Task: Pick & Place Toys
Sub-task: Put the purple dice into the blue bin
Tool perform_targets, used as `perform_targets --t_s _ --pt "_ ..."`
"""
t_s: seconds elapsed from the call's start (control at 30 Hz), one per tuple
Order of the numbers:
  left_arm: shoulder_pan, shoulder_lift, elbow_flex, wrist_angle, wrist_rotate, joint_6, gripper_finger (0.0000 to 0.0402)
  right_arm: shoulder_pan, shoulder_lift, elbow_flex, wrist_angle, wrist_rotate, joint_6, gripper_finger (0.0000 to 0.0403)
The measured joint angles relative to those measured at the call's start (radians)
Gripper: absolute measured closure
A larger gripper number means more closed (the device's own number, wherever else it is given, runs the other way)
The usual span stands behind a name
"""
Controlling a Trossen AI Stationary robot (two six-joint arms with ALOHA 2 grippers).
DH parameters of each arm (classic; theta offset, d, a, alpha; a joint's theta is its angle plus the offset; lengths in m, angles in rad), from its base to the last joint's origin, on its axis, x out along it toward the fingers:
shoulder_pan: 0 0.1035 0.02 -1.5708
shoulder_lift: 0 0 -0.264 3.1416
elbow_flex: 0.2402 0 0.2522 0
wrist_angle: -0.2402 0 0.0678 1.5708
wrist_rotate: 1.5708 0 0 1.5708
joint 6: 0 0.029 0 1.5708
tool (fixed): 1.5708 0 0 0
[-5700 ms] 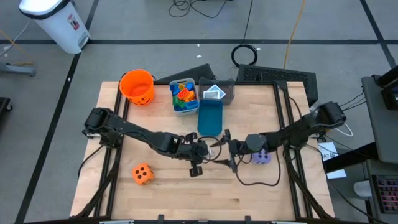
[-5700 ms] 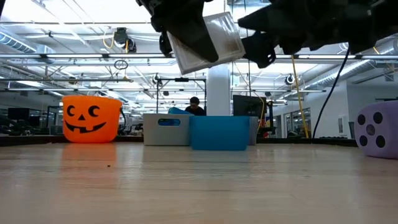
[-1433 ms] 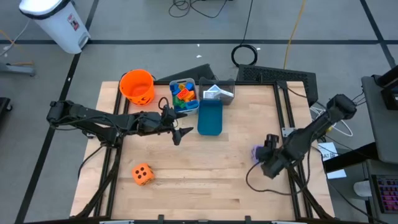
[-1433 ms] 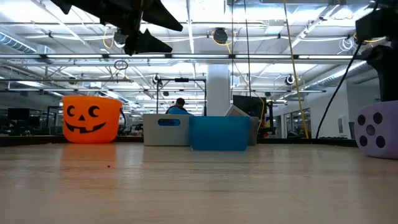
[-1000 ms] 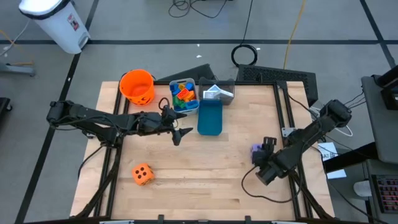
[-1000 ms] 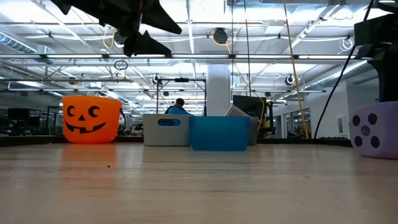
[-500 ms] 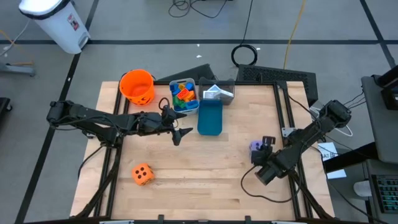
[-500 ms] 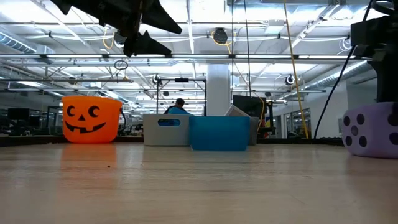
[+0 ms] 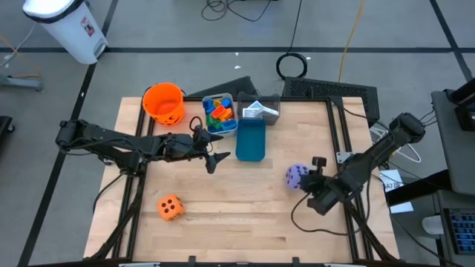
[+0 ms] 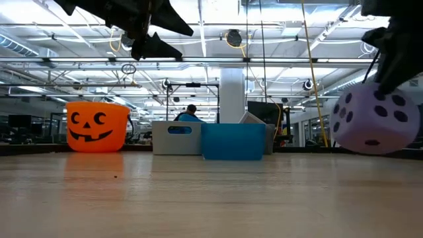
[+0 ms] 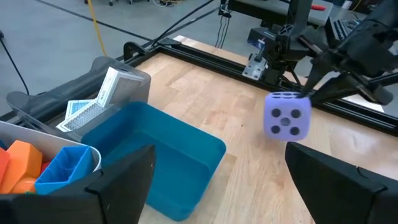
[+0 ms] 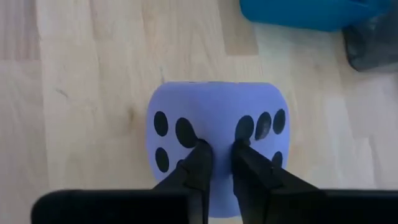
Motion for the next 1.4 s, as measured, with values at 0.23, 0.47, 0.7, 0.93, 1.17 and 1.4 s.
perform_targets --t_s 0.23,0.47,0.7,0.93,1.17,1.4 --pt "0.0 0.0 0.0 -0.001 0.0 0.0 0.0035 -0.035 -0.044 0.0 0.19 0.028 -0.158 0.0373" --pt "0.0 0.0 0.0 -0.001 0.0 -0.017 0.0039 -0.107 -0.052 0.0 0.455 0.039 -0.36 0.0378" --pt "0.0 0.0 0.0 -0.002 0.0 -0.018 0.0028 -0.188 -0.051 -0.025 0.634 0.039 -0.517 0.0391" --pt "0.0 0.0 0.0 -0.001 0.0 -0.019 0.0035 -0.364 -0.052 -0.088 0.989 0.039 -0.811 0.0393" --pt "0.0 0.0 0.0 0.0 0.0 -0.019 0.0039 -0.622 -0.033 -0.18 1.22 -0.157 -0.938 0.0393" --pt "0.0 0.0 0.0 0.0 0.0 -0.019 0.0028 -0.793 0.069 -0.283 1.458 -0.261 -0.947 0.0393"
